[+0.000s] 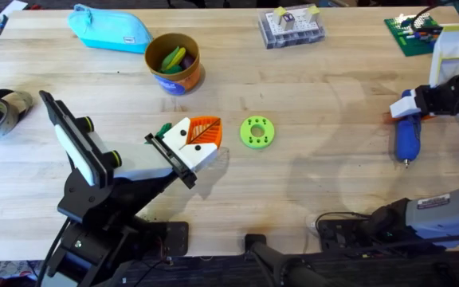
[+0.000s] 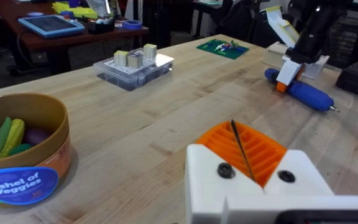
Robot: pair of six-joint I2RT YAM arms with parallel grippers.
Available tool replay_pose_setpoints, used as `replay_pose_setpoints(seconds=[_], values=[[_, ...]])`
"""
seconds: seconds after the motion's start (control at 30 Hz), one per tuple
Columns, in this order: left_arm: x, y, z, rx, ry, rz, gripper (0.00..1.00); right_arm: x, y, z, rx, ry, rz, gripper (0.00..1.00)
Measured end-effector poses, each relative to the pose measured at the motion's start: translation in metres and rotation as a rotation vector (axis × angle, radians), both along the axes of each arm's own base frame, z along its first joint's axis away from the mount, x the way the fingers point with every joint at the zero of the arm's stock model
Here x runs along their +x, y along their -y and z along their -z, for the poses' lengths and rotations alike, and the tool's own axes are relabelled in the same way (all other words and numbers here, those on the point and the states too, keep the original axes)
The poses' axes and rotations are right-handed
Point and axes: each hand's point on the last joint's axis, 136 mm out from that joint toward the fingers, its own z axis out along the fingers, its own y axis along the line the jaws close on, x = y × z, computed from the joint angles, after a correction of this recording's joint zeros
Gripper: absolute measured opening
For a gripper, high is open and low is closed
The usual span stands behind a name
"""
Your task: Pick up the gripper from the table and insert it into the empty holder that is missing its gripper. Then pick up a screw, insert it into the mounting hole, and use the screwdriver to tighten it. Finally, clean up the table by picking up the vegetable and placing it into the bucket.
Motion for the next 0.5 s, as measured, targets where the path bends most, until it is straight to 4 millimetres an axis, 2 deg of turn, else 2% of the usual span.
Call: replay_pose_setpoints(seconds=[0.5], values=[[-0.0002,-0.0001,0.0043,0.007,-0.017,0.000,0.017,0.0012,0.0004,-0.0003,0.007,0.008,0.079,0.581]])
